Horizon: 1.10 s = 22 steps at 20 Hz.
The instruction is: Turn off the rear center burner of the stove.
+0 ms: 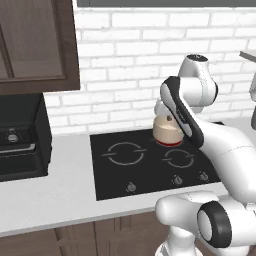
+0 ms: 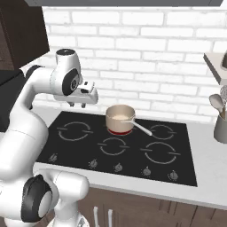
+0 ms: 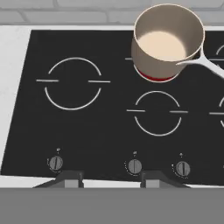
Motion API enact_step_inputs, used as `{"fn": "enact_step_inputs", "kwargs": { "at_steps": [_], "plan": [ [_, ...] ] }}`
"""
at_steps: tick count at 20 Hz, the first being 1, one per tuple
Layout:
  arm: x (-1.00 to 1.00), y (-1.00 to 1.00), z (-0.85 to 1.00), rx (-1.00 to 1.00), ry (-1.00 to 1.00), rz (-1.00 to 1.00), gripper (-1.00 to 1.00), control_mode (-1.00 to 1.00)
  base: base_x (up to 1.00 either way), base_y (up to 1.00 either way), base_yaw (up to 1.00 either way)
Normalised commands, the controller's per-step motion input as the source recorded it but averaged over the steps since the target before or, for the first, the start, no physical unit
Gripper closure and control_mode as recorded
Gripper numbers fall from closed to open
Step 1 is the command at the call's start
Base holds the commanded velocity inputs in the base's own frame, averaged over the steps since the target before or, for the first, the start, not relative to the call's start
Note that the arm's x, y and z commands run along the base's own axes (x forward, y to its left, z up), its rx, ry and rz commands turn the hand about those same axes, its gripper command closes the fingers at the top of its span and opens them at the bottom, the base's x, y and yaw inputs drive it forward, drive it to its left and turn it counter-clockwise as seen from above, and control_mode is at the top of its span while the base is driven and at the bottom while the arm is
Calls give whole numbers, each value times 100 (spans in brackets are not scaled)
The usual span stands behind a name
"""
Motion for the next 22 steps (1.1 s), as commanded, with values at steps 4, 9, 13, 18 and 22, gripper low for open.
{"fn": "enact_step_inputs", "kwargs": {
  "at_steps": [4, 9, 13, 18, 22],
  "plan": [
    [-15, -41, -12, 1, 1, -8, -100, -100, 0, 0, 0],
    [-23, -98, -35, 3, 2, -14, -100, -100, 0, 0, 0],
    [-23, -100, -49, 0, 1, -13, -100, -100, 0, 0, 0],
    [-18, -97, -62, 0, 3, -11, -100, -100, 0, 0, 0],
    [0, -49, -69, 0, 8, -1, -100, -100, 0, 0, 0]
  ]
}}
